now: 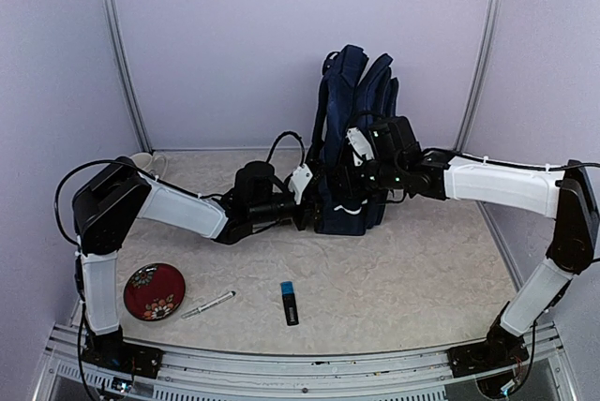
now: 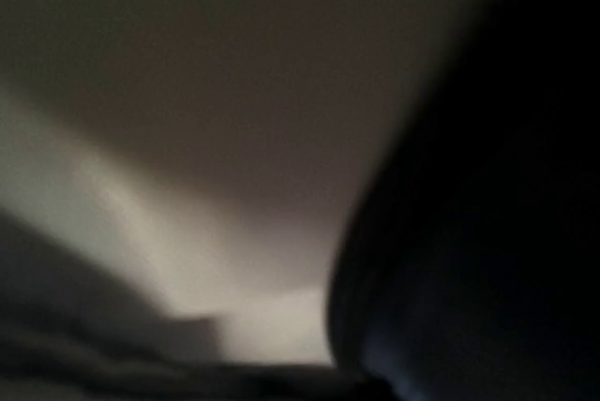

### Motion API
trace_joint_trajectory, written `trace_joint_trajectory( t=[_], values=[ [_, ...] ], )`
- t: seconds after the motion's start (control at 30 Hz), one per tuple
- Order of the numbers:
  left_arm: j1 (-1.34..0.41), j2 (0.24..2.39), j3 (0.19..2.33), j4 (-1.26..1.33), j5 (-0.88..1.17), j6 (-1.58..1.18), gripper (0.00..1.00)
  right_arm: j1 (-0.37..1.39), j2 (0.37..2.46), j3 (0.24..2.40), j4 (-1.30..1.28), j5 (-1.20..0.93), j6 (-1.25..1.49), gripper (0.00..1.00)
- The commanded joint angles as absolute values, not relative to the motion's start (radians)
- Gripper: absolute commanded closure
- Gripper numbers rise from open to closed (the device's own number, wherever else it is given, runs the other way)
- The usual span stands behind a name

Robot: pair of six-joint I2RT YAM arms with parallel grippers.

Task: Pack the student bag
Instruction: Pick up the largest pocket of the bag from the student bag.

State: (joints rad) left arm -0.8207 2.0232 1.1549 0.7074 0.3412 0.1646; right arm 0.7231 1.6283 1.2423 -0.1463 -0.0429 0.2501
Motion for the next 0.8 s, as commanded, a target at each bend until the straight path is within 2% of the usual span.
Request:
trace_joint_trajectory(
  t=[0.0,0.1,0.33,0.47,0.57,0.63,0.77],
  values=[
    [-0.824,2.058,1.198,0.684,0.352,0.166,0.65,0.740,1.685,1.201,-0.228,0.010,0.234,0.65],
    [-0.821,2.065,1.212,0.670,0.352,0.163,0.70,0.747,1.655,1.167,-0.218,-0.032,0.232,0.71],
    [-0.810,2.054,1.184,0.698,0.374,0.148,0.70,0.747,1.584,1.108,-0.203,0.055,0.249,0.82],
    [-0.808,2.054,1.183,0.698,0.376,0.143,0.72,0.747,1.602,1.118,-0.206,0.095,0.265,0.82],
    [-0.807,2.053,1.185,0.696,0.378,0.139,0.81,0.770,1.615,1.128,-0.241,0.230,0.297,0.73],
    [-0.807,2.050,1.184,0.692,0.382,0.140,0.86,0.797,1.609,1.126,-0.257,0.327,0.314,0.75],
    [-0.807,2.051,1.177,0.693,0.384,0.145,0.86,0.804,1.598,1.119,-0.271,0.320,0.347,0.79]
  ],
)
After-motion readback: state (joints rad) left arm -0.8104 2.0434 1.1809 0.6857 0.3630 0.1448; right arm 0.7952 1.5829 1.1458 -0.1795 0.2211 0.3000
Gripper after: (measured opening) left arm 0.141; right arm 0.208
